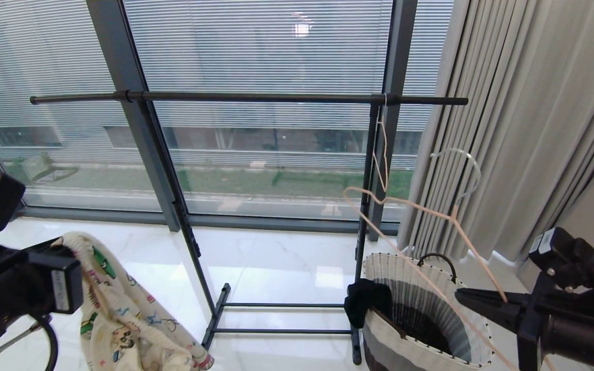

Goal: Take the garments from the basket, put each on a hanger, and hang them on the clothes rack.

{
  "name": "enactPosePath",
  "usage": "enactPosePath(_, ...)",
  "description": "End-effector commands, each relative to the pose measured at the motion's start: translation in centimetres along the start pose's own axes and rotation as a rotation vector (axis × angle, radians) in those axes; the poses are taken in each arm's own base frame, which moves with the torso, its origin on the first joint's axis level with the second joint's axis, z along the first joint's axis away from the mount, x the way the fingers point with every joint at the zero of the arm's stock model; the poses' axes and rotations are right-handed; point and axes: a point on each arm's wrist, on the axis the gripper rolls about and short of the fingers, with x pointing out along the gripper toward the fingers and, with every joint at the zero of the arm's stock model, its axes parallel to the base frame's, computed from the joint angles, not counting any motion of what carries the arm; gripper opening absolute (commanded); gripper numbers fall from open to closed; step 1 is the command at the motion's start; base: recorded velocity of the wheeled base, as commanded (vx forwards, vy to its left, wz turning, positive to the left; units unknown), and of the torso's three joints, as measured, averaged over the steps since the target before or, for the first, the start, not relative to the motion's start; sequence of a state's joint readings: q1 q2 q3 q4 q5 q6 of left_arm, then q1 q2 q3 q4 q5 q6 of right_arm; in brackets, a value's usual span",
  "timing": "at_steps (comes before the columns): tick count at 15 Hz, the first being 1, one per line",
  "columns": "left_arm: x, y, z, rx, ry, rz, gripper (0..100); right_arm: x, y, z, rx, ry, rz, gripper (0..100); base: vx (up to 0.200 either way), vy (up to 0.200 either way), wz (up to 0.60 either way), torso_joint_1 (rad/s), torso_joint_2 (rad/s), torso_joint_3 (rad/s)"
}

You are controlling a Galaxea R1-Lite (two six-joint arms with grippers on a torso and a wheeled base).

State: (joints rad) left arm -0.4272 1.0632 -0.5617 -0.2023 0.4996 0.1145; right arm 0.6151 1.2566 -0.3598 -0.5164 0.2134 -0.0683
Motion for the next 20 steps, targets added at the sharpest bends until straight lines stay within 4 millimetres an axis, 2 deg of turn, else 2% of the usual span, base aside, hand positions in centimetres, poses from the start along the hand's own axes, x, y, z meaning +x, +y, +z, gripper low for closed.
enactPosePath(1, 5.8, -3.2, 1.7, -0.037, 0.067, 0.049, 0, 0.3, 2.2, -1.1, -0.039, 0.046, 0.122, 0, 0.0, 0.0, 0.0, 0.0, 0.0, 0.0)
enactPosePath(2, 6.3, -3.8, 1.7, -0.04, 0.065, 0.048, 0, 0.3, 2.4, -1.3, -0.044, 0.051, 0.136, 0, 0.0, 0.0, 0.0, 0.0, 0.0, 0.0)
enactPosePath(3, 7.9, -6.5, 1.9, -0.078, 0.05, 0.035, 0, 0.3, 3.5, -1.4, -0.067, 0.057, 0.194, 0, 0.0, 0.0, 0.0, 0.0, 0.0, 0.0)
enactPosePath(4, 8.7, -8.1, 1.8, -0.083, 0.056, 0.041, 0, 0.4, 4.0, -1.4, -0.08, 0.06, 0.224, 0, 0.0, 0.0, 0.0, 0.0, 0.0, 0.0)
enactPosePath(7, 11.1, -11.1, 2.6, -0.139, 0.06, 0.08, 0, 0.2, 5.4, -1.3, -0.118, 0.049, 0.306, 0, 0.0, 0.0, 0.0, 0.0, 0.0, 0.0)
enactPosePath(9, 12.0, -12.1, 3.7, -0.159, 0.038, 0.071, 0, 0.5, 5.8, -1.2, -0.125, 0.054, 0.323, 0, 0.0, 0.0, 0.0, 0.0, 0.0, 0.0)
enactPosePath(14, 10.7, -14.5, 3.7, -0.13, 0.029, -0.024, 0, 2.4, 6.0, -0.9, -0.121, 0.036, 0.323, 0, 0.0, 0.0, 0.0, 0.0, 0.0, 0.0)
enactPosePath(18, 10.6, -14.5, 3.7, -0.13, 0.029, -0.024, 0, 3.4, 5.8, -1.0, -0.112, 0.041, 0.309, 0, 0.0, 0.0, 0.0, 0.0, 0.0, 0.0)
enactPosePath(20, 10.6, -14.4, 3.8, -0.134, 0.025, -0.019, 0, 4.3, 5.0, -0.8, -0.099, 0.015, 0.27, 0, 0.0, 0.0, 0.0, 0.0, 0.0, 0.0)
